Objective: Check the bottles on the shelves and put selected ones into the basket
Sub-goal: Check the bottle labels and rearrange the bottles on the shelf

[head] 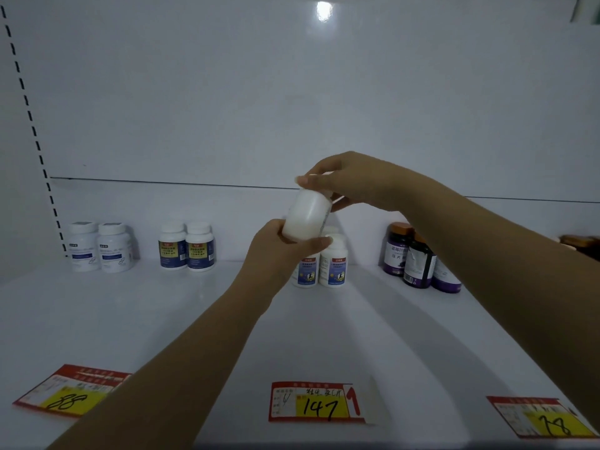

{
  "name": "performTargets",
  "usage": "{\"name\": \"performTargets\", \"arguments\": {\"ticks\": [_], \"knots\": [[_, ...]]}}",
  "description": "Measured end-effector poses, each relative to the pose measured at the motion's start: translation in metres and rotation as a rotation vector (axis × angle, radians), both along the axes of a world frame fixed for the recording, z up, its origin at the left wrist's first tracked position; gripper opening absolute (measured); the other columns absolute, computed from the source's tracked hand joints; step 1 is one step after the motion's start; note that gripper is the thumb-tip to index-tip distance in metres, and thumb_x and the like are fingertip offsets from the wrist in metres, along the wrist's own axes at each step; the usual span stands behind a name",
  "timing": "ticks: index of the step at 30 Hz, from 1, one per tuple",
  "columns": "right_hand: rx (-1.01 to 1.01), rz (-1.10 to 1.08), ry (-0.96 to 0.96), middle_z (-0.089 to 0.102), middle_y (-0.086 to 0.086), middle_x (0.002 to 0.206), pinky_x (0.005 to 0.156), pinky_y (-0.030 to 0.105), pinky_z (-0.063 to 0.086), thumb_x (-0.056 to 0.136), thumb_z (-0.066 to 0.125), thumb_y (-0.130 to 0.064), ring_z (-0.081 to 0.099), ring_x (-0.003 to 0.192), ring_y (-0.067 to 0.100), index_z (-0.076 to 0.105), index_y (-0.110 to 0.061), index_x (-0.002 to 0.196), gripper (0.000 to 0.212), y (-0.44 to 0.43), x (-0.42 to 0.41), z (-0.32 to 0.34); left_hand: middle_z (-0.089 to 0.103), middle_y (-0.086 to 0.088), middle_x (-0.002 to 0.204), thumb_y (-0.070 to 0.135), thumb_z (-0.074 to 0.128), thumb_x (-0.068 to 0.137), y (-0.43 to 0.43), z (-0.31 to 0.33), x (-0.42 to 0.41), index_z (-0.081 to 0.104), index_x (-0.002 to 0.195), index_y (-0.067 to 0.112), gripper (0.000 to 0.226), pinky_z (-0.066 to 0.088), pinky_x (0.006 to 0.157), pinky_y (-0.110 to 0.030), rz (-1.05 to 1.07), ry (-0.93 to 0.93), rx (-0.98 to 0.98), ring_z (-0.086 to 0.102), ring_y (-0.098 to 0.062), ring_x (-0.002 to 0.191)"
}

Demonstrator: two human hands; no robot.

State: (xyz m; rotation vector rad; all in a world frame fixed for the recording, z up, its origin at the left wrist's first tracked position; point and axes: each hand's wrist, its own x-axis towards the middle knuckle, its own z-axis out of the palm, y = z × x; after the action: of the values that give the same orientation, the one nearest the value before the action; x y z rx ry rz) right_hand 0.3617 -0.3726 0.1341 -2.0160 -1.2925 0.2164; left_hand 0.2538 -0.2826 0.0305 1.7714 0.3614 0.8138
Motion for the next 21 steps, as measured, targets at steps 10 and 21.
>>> {"name": "performTargets", "arguments": {"ticks": [10, 21], "knots": [[0.071, 0.106, 0.193, 0.067, -0.001, 0.111, 0.090, 0.028, 0.054, 0.088, 0.064, -0.033, 0.064, 0.103, 0.014, 0.063, -0.015, 0.115, 0.032, -0.005, 0.007, -0.001, 0.064, 0.012, 0.092, 0.025, 0.075, 0.076, 0.003, 0.002, -0.001, 0.056, 0.102, 0.022, 0.032, 0.047, 0.066, -0.015, -0.085, -0.057, -0.070, 0.061, -0.001, 0.082], [0.118, 0.156, 0.307, 0.065, 0.005, 0.118, 0.087, 0.029, 0.055, 0.093, 0.057, -0.019, 0.064, 0.106, 0.018, 0.061, -0.010, 0.121, 0.029, -0.009, 0.016, 0.000, 0.065, 0.013, 0.092, 0.025, 0.072, 0.080, 0.004, 0.002, 0.001, 0.058, 0.102, 0.026, 0.026, 0.047, 0.068, -0.017, -0.164, 0.003, -0.060, 0.061, -0.001, 0.084]]}}
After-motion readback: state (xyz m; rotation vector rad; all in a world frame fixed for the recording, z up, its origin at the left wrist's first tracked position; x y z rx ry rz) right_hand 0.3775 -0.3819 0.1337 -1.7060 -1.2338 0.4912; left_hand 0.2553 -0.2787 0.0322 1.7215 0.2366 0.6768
